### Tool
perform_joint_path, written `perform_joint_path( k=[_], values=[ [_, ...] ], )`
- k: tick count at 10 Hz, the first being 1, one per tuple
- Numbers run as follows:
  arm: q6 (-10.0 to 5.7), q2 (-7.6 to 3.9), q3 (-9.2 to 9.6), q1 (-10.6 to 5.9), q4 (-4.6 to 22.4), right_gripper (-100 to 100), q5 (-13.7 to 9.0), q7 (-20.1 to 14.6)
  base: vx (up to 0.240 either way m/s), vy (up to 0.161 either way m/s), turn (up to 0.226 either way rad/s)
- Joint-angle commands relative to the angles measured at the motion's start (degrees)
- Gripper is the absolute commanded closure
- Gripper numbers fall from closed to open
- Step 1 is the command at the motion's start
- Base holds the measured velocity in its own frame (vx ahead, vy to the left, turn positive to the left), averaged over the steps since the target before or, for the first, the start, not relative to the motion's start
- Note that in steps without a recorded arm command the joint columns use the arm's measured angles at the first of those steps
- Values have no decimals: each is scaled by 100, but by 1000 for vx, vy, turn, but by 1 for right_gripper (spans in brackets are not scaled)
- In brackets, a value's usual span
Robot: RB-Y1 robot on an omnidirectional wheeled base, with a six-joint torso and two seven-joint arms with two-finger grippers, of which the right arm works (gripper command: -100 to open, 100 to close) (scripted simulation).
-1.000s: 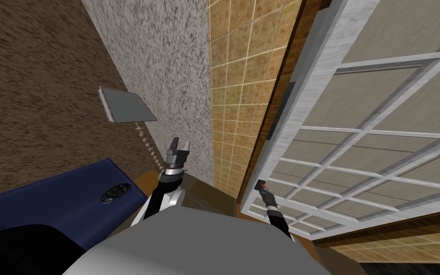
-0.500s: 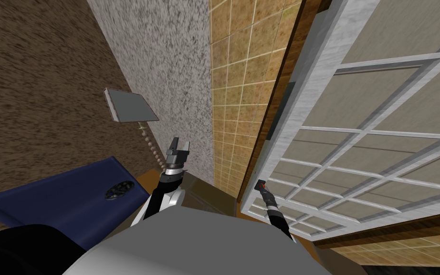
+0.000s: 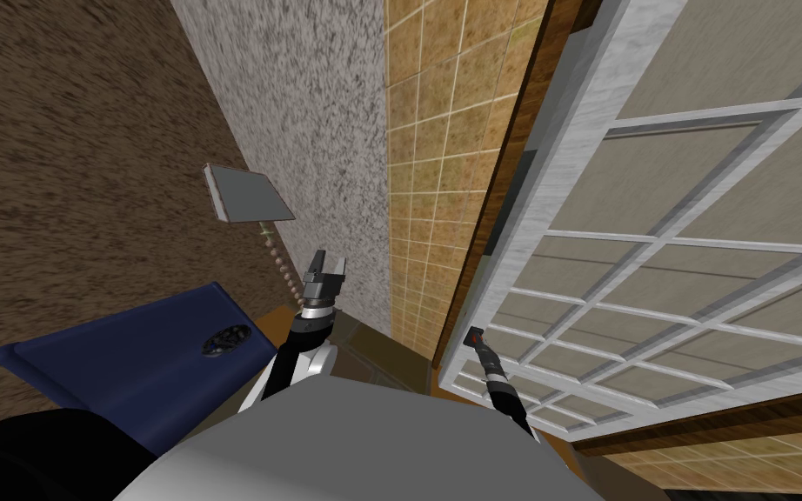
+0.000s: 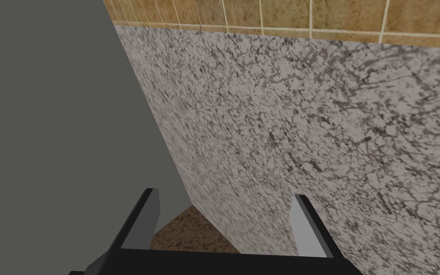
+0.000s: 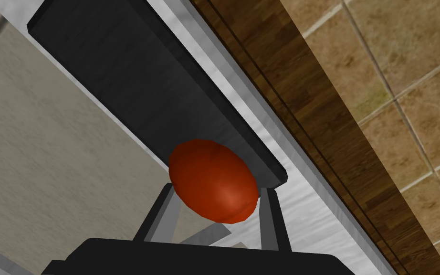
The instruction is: Pull the door open
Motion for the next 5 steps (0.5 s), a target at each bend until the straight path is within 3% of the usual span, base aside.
perform_joint_path(
  k=[1,5],
  values=[
    [20,55,59,20,0,100,-22,-286,-27,-9,29],
    [23,51,82,5,15,100,-90,-778,-24,-10,25]
  ],
)
